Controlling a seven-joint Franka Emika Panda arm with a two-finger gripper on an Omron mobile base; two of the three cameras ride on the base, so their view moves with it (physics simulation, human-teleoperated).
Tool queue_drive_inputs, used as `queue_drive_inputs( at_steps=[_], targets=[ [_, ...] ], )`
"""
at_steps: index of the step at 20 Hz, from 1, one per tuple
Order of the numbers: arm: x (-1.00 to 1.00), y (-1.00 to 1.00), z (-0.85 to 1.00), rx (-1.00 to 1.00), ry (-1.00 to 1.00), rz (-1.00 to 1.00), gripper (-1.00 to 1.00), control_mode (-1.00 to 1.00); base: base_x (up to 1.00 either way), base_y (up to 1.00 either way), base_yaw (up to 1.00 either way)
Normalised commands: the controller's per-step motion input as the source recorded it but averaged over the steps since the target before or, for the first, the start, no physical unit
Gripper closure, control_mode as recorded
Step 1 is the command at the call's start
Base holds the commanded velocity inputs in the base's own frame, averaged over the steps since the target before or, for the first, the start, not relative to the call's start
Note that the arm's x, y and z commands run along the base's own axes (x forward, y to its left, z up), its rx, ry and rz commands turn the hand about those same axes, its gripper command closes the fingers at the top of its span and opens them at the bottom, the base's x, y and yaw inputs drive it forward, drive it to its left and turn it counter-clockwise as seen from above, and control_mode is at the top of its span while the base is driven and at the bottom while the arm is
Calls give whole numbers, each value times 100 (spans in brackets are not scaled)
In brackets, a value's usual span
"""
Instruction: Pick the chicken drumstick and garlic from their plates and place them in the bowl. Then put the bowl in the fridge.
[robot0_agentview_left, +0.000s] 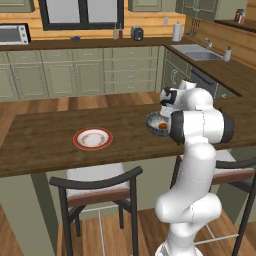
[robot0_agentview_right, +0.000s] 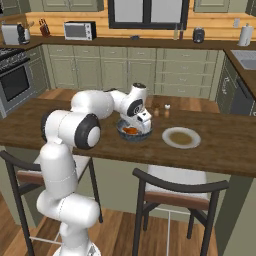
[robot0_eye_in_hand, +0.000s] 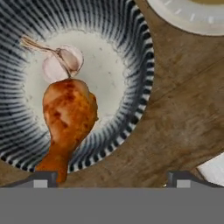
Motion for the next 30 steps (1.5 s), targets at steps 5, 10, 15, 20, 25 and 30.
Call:
queue_drive_inputs(
  at_steps=[5, 10, 15, 20, 25, 30],
  targets=[
    [41, -50, -22, -5, 0, -37, -100, -100, 0, 0, 0],
    [64, -20, -6, 3, 0, -11, -100, -100, 0, 0, 0],
    [29, -21, -40, 1, 13, 0, -100, -100, 0, 0, 0],
    [7, -1, -53, 0, 15, 0, 100, -100, 0, 0, 0],
    [-5, 0, 0, 0, 0, 0, 100, -100, 0, 0, 0],
    [-56, 17, 50, 0, -12, 0, 100, -100, 0, 0, 0]
  ],
)
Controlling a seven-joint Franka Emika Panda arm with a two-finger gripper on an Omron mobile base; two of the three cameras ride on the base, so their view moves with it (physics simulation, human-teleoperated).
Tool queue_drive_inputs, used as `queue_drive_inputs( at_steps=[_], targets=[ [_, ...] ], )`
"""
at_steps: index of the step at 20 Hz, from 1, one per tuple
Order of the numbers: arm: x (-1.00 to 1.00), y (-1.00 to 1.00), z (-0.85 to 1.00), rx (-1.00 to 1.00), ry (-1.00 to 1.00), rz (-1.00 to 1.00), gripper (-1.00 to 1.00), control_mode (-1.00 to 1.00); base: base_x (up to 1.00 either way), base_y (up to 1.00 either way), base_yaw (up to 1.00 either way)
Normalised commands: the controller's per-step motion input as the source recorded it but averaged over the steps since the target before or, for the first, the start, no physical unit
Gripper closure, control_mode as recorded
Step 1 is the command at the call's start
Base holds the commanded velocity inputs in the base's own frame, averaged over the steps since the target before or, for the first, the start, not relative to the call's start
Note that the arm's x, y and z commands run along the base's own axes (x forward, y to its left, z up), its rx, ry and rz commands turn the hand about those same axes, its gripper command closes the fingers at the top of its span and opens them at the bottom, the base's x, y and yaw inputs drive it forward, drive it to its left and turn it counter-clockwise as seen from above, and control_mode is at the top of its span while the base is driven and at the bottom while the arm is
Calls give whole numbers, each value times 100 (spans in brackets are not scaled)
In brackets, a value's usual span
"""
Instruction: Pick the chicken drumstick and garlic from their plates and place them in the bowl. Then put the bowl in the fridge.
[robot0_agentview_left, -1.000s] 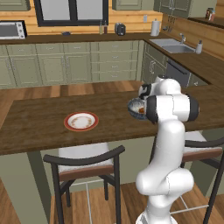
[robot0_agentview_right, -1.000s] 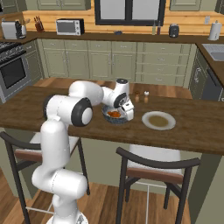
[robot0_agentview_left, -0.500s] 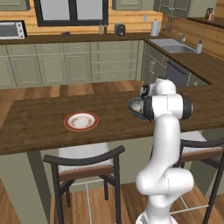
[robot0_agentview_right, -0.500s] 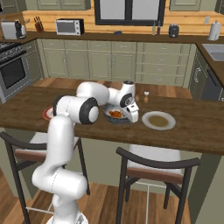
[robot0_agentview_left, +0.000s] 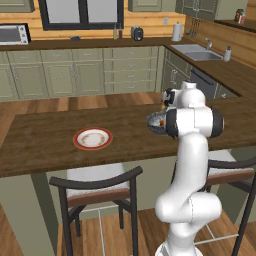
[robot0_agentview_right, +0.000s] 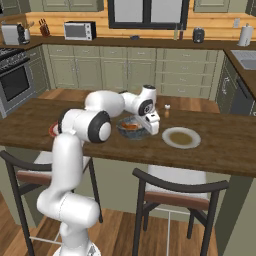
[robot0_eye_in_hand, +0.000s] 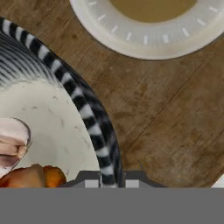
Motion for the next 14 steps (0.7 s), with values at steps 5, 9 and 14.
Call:
queue_drive_inputs(
  at_steps=[5, 9, 14],
  targets=[
    [-80, 37, 92, 0, -20, 1, 100, -100, 0, 0, 0],
    [-100, 46, 100, 0, -22, 4, 100, -100, 0, 0, 0],
    [-100, 46, 100, 5, -15, 4, 100, -100, 0, 0, 0]
  ],
)
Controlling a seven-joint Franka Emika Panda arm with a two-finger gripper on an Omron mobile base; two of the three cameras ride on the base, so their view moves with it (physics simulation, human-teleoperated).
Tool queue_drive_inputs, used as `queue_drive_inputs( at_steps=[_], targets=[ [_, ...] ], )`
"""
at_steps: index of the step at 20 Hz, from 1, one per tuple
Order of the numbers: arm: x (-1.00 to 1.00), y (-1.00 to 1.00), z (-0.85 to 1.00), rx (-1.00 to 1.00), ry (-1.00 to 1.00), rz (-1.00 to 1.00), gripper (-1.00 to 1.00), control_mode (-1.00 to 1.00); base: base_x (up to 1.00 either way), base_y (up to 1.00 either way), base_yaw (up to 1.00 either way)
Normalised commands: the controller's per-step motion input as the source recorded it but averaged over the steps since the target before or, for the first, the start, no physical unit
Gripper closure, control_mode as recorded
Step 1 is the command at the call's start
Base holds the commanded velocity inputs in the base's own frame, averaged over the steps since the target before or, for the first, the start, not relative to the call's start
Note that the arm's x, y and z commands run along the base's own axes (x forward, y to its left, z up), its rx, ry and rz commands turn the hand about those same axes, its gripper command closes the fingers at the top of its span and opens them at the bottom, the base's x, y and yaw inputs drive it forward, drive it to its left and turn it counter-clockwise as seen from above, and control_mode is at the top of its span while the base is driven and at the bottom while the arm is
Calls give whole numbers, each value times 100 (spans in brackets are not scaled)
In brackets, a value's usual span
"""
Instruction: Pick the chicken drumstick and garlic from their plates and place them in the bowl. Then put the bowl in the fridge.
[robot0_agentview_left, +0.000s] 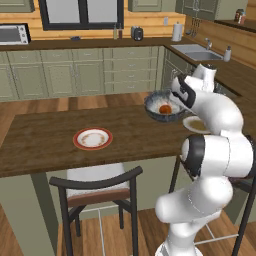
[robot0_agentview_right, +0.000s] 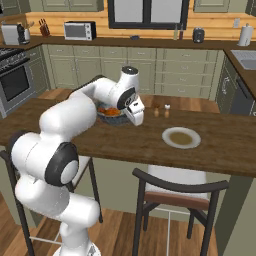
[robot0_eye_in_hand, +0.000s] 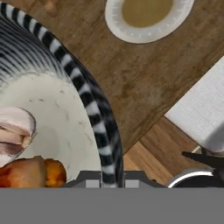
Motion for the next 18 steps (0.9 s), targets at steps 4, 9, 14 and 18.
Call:
queue_drive_inputs(
  at_steps=[4, 9, 14, 18],
  targets=[
    [-100, 41, 92, 9, -7, 4, 100, -100, 0, 0, 0],
    [-100, 20, 43, 6, -4, 1, 100, -100, 0, 0, 0],
    [-95, 16, 13, 1, -8, 0, 100, -100, 0, 0, 0],
    [-100, 4, 0, 5, -21, 0, 100, -100, 0, 0, 0]
  ],
)
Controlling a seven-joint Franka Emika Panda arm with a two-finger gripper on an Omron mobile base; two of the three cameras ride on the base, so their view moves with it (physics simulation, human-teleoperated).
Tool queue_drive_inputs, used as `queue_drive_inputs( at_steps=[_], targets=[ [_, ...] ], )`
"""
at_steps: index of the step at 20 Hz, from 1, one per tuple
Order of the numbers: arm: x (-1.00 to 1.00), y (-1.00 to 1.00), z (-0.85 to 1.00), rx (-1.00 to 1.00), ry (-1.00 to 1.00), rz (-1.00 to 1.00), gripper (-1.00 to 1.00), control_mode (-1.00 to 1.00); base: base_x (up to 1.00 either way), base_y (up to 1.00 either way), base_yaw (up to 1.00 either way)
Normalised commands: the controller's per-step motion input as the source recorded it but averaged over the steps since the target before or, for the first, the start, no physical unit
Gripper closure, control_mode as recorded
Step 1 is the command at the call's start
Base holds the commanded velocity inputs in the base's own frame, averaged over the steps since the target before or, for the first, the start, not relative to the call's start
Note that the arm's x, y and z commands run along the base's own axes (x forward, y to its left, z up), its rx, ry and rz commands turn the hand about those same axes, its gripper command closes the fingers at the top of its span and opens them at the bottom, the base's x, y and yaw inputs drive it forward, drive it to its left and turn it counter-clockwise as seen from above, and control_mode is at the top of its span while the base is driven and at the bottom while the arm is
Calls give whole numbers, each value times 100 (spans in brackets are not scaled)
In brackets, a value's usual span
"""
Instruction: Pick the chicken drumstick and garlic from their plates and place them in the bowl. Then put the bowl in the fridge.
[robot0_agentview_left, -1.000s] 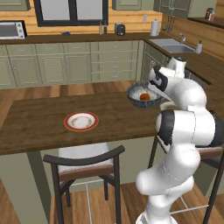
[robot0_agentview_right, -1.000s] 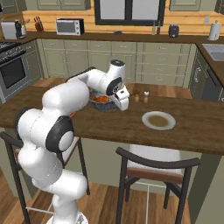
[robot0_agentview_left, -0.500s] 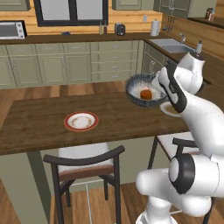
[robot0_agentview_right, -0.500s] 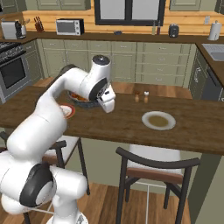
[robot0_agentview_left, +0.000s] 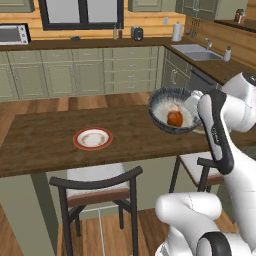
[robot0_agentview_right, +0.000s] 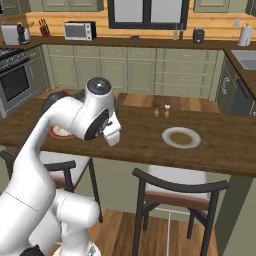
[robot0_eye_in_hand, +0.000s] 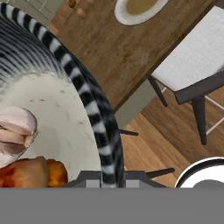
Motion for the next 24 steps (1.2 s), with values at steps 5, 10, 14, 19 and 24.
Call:
queue_drive_inputs(
  at_steps=[5, 10, 14, 19, 24],
  targets=[
    [-97, 33, 14, 3, -9, 0, 100, -100, 0, 0, 0],
    [-25, 10, 1, 6, 0, 0, 100, -100, 0, 0, 0],
    [-3, 23, -2, 0, 0, 0, 100, 100, -7, 49, 0],
    [0, 0, 0, 0, 0, 0, 100, 100, -42, 100, 0],
    [0, 0, 0, 0, 0, 0, 100, 100, -22, 100, 0]
  ],
)
